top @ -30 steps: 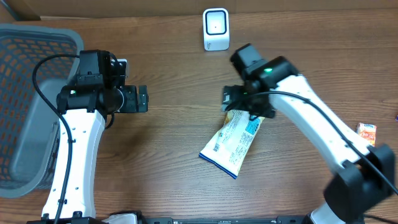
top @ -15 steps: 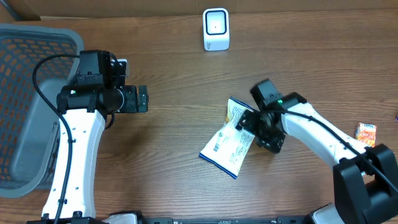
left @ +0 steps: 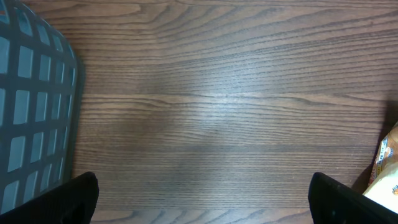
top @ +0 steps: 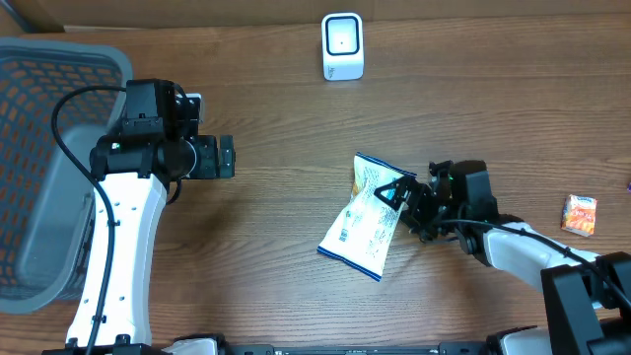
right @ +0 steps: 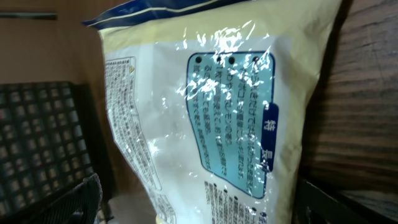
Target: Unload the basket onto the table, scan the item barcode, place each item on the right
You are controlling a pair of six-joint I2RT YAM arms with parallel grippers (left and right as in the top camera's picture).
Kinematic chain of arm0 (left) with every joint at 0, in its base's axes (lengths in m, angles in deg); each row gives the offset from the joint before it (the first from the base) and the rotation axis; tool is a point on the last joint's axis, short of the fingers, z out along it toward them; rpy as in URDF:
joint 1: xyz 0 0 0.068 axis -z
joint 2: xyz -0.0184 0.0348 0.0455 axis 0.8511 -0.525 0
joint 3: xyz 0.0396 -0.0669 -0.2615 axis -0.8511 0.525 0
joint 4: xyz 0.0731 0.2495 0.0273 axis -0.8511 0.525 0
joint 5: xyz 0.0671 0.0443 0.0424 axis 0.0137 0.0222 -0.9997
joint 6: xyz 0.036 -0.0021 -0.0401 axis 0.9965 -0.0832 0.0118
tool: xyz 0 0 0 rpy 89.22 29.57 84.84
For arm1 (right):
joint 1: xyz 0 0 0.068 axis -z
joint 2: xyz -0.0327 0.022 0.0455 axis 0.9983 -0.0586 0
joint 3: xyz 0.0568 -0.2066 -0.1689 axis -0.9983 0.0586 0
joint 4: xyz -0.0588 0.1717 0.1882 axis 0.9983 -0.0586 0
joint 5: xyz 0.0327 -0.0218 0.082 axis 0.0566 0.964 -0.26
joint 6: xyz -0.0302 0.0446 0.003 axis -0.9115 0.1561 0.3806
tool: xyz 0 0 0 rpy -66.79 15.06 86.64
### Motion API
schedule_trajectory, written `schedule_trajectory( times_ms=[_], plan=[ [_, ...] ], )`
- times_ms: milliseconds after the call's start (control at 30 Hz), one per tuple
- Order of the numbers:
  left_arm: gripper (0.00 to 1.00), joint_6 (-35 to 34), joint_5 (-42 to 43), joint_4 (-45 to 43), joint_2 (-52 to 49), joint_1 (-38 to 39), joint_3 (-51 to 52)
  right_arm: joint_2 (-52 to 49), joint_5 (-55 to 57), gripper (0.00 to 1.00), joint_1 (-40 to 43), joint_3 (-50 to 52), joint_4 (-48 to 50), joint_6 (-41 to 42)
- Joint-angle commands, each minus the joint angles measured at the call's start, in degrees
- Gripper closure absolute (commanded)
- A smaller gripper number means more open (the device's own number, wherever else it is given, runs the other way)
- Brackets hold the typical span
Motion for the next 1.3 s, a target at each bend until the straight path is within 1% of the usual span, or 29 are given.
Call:
schedule_trajectory(
  times_ms=[0,200,400,567,667,800,833,867,900,933,967,1000,1033,1167,1267],
  plan=[
    [0.0,-0.52,-0.33,-0.04,0.42,-0.22,-0.24,-2.64,-2.84,0.0,1.6,4.87,-2.21,-3.72],
    [0.0,-0.52,-0.33,-0.04,0.42,-0.22,-0.24,-2.78,-3.58,0.0,1.73,4.87,-4.42,-4.76],
    [0.0,-0.52,-0.33,-0.04,0.42,-0.22,-0.24,-6.21,-3.63,0.0,1.66,3.39,-2.49,-4.72],
    [0.0,-0.52,-0.33,-0.04,0.42,-0.22,-0.24,-12.44,-4.42,0.0,0.42,0.33,1.68,-2.34],
    [0.0,-0.52,-0.33,-0.04,0.42,-0.22,-0.24,-15.47,-2.6,0.0,-2.27,-0.39,5.7,1.36],
    [0.0,-0.52,-0.33,-0.04,0.42,-0.22,-0.24,-16.55,-0.87,0.0,-4.76,-0.39,9.97,2.27],
    [0.0,-0.52,-0.33,-0.04,0.42,-0.22,-0.24,-16.55,-0.07,0.04,-5.25,-0.39,10.64,2.29],
    [0.0,-0.52,-0.35,-0.04,0.42,-0.22,-0.24,-16.55,0.48,0.11,-5.68,-0.39,11.19,2.64],
    [0.0,-0.52,-0.33,-0.04,0.42,-0.22,-0.24,-16.55,0.94,0.19,-6.1,-0.39,11.47,2.67],
    [0.0,-0.52,-0.33,-0.04,0.42,-0.22,-0.24,-16.55,0.98,0.3,-6.54,-0.39,11.89,2.6],
    [0.0,-0.52,-0.33,-0.04,0.42,-0.22,-0.24,-16.55,0.98,0.49,-6.84,-0.39,12.09,2.6],
    [0.0,-0.52,-0.33,-0.04,0.42,-0.22,-0.24,-16.55,0.96,0.75,-6.93,-0.39,12.39,2.6],
    [0.0,-0.52,-0.33,-0.04,0.42,-0.22,-0.24,-16.55,0.98,0.96,-6.93,-0.39,12.48,2.6],
    [0.0,-0.52,-0.33,-0.07,0.42,-0.22,-0.24,-16.55,0.76,0.96,-6.93,-0.39,13.09,1.9],
    [0.0,-0.52,-0.33,-0.02,0.42,-0.22,-0.24,-16.39,-2.6,0.96,-6.91,-0.39,16.94,-2.8]
  ],
)
